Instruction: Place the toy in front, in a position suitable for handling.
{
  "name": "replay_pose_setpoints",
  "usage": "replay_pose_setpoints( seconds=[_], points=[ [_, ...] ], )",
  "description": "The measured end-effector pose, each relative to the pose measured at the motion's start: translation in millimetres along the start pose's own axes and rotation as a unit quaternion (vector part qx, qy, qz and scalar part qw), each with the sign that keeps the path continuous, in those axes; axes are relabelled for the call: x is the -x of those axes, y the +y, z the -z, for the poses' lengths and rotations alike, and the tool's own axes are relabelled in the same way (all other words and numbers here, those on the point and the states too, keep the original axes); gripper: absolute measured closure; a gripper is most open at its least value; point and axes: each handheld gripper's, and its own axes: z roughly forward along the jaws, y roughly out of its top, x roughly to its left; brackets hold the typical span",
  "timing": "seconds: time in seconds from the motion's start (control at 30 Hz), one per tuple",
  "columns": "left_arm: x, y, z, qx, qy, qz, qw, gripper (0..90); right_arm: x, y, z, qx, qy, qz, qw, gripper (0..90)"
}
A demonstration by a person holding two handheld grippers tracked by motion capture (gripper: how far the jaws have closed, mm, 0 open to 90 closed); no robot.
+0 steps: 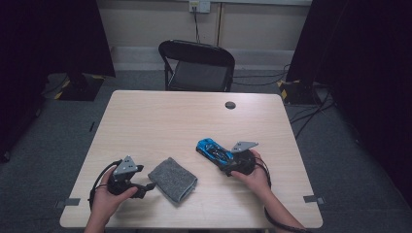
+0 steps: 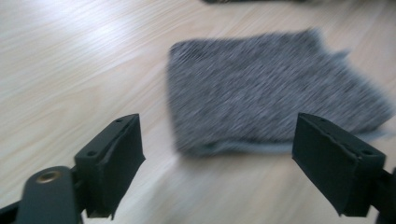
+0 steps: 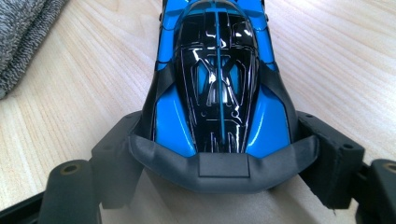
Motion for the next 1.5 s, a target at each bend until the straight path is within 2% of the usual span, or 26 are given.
replay_pose_setpoints(
  seconds=[0.07, 0.23, 0.33, 0.4, 0.43, 0.63, 0.83, 0.97, 1.03, 1.13, 1.23, 1.33, 1.5],
  points=[
    [9.4, 8.5, -5.9, 0.010, -0.005, 0.003, 0.9999, 15.6, 0.0, 0.1, -0.1, 0.000, 0.000, 0.000, 1.0000, 23.7],
    [28.7, 26.4, -22.8, 0.009, -0.014, -0.018, 0.9997, 19.0, 0.0, 0.1, -0.1, 0.000, 0.000, 0.000, 1.0000, 23.7],
    [32.3, 29.1, -34.7, -0.003, -0.022, -0.016, 0.9996, 19.9, 0.0, 0.0, -0.1, 0.000, 0.000, 0.000, 1.0000, 23.7],
    [34.7, 29.1, -42.1, -0.018, -0.021, -0.022, 0.9994, 20.0, -0.1, 0.0, -0.1, 0.000, 0.000, 0.000, 1.0000, 23.7],
    [35.1, 28.5, -45.1, -0.026, -0.019, -0.027, 0.9991, 20.5, -0.1, 0.1, -0.1, 0.000, 0.000, 0.000, 1.0000, 23.7],
    [32.2, 19.1, -55.7, -0.049, -0.013, -0.022, 0.9985, 20.9, -0.1, 0.0, -0.1, 0.000, 0.000, 0.000, 1.0000, 23.7],
    [33.6, 16.3, -61.5, -0.061, -0.009, -0.039, 0.9973, 20.4, -0.1, 0.0, -0.1, 0.000, 0.000, 0.000, 1.0000, 23.7],
    [31.0, 18.6, -58.7, -0.067, -0.012, -0.032, 0.9972, 20.4, -0.1, 0.0, -0.1, 0.000, 0.000, 0.000, 1.0000, 23.7],
    [30.4, 20.3, -53.5, -0.071, -0.003, -0.026, 0.9972, 20.7, -0.1, 0.0, -0.1, 0.000, 0.000, 0.001, 1.0000, 23.7],
    [28.5, 16.8, -49.1, -0.083, 0.025, -0.025, 0.9959, 20.9, 0.0, 0.0, -0.1, 0.000, 0.000, 0.001, 1.0000, 23.7],
    [25.4, 16.0, -46.0, -0.082, 0.033, -0.015, 0.9959, 21.3, 0.0, 0.1, -0.1, 0.000, 0.000, 0.000, 1.0000, 23.7],
    [22.6, 13.8, -50.4, -0.084, 0.026, 0.001, 0.9961, 20.1, -0.1, 0.0, -0.1, 0.000, 0.000, 0.000, 1.0000, 23.7],
    [20.0, 14.1, -55.5, -0.087, 0.024, -0.004, 0.9959, 18.4, -0.1, 0.0, -0.1, 0.000, 0.000, 0.000, 1.0000, 23.7]
  ],
)
